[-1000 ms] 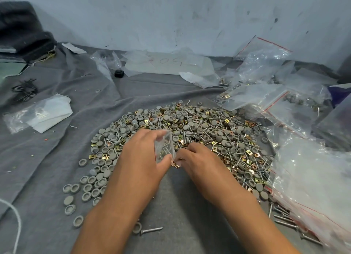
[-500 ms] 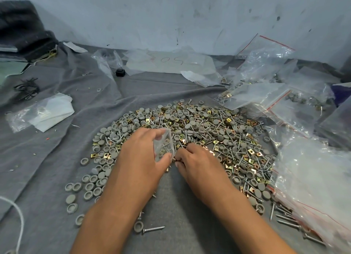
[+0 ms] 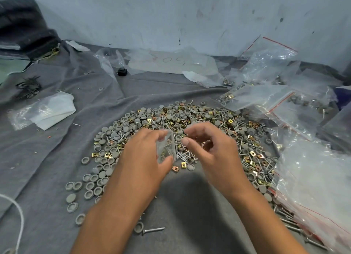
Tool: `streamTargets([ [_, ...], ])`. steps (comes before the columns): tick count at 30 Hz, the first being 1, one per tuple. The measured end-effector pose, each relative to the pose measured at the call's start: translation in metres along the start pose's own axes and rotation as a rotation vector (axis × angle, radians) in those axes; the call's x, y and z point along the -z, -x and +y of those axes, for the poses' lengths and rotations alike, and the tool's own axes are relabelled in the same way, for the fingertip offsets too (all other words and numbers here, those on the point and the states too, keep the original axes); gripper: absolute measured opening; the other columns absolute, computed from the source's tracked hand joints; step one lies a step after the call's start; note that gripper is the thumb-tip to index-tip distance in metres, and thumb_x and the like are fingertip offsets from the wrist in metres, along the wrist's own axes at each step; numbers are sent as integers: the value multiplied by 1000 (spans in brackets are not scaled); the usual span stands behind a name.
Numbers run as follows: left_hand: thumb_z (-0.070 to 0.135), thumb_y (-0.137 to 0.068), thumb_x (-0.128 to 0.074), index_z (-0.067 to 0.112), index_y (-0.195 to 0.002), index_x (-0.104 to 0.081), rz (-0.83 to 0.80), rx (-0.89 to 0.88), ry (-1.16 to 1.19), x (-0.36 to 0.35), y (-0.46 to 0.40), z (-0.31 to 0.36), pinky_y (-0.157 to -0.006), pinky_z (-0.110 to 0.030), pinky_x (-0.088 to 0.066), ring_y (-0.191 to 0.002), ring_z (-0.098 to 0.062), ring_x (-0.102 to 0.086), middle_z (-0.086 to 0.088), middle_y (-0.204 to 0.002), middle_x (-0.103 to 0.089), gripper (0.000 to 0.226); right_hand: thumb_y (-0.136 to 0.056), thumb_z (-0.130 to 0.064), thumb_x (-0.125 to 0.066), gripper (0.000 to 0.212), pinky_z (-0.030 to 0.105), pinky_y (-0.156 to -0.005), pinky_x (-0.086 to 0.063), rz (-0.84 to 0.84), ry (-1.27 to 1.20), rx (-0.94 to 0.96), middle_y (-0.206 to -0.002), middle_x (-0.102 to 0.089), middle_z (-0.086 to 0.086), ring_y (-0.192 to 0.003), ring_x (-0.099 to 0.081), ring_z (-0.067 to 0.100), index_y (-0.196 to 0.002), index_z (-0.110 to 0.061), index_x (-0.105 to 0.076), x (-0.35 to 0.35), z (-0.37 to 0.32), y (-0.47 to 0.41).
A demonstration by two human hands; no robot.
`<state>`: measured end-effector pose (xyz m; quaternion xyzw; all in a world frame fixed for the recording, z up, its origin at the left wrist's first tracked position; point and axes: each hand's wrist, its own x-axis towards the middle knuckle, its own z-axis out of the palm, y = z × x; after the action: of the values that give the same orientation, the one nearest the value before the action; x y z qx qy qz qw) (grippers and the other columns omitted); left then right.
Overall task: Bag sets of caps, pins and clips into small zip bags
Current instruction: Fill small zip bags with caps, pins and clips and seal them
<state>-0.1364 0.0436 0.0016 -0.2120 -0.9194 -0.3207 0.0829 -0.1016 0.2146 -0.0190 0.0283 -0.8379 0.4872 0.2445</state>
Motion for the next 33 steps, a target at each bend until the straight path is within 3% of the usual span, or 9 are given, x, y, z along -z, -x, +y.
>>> streamTargets([
  [4,27,-78,-79,30,-129,-61,-18,-15,-9,-3,1,2,-79,-15,-35,-79,-1,-45,21,-104,-50,54,-87,-15,-78,10,17,-75,-51,-7,7,138,-87,-71,-15,-83,-67,7,-95,-18,-74,-11,-13,2],
  [7,25,-77,-80,28,-130,-61,-19,-15,-19,-3,1,2,-82,-16,-36,-81,-2,-44,18,-109,-51,56,-86,-11,-79,11,23,-76,-53,-24,26,126,-86,-72,-11,-83,-67,9,-95,-15,-74,-13,-10,4],
  [11,22,-77,-78,26,-128,-62,-19,-20,-19,-3,1,3,-83,-17,-36,-84,-1,-45,16,-109,-52,54,-82,-13,-83,22,11,-79,-47,-30,3,139,-89,-71,-16,-87,-67,6,-99,-18,-70,-11,-9,4],
  [15,27,-78,-79,30,-130,-60,-18,-9,-20,-3,0,3,-80,-16,-34,-79,2,-46,20,-106,-49,55,-88,-15,-78,15,13,-74,-47,-28,67,76,-89,-68,-17,-84,-64,7,-98,-22,-70,-4,1,0],
  [18,29,-78,-80,34,-131,-58,-20,6,-4,-2,1,2,-76,-13,-33,-80,10,-45,24,-102,-46,58,-89,-26,-77,16,30,-81,-53,-278,362,-122,-96,-62,-19,-86,-58,3,-101,-33,-68,4,15,0],
  [20,30,-79,-80,34,-133,-57,-26,5,-11,-1,1,2,-72,-11,-33,-80,12,-44,25,-102,-45,59,-88,-39,-76,19,36,-84,-52,-433,538,-156,-101,-57,-19,-93,-54,5,-105,-38,-66,2,19,6],
  [25,30,-78,-81,34,-131,-59,-21,6,-23,-2,0,2,-69,-5,-31,-79,13,-43,27,-93,-43,58,-95,-44,-64,19,29,-83,-39,-474,710,-63,-107,-53,-16,-110,-46,10,-113,-39,-66,-5,18,10],
  [30,29,-78,-81,33,-132,-59,-25,4,-7,-2,0,1,-71,-8,-33,-79,11,-44,25,-101,-46,58,-101,-40,-54,9,34,-86,-44,-469,620,-32,-108,-55,-15,-108,-46,12,-106,-32,-57,-8,15,11],
  [33,28,-78,-81,33,-132,-58,-22,7,-2,-2,0,2,-72,-8,-32,-79,11,-44,25,-101,-45,59,-97,-45,-60,20,29,-77,-35,-494,637,-35,-104,-46,-17,-106,-46,11,-109,-31,-55,-14,12,11],
])
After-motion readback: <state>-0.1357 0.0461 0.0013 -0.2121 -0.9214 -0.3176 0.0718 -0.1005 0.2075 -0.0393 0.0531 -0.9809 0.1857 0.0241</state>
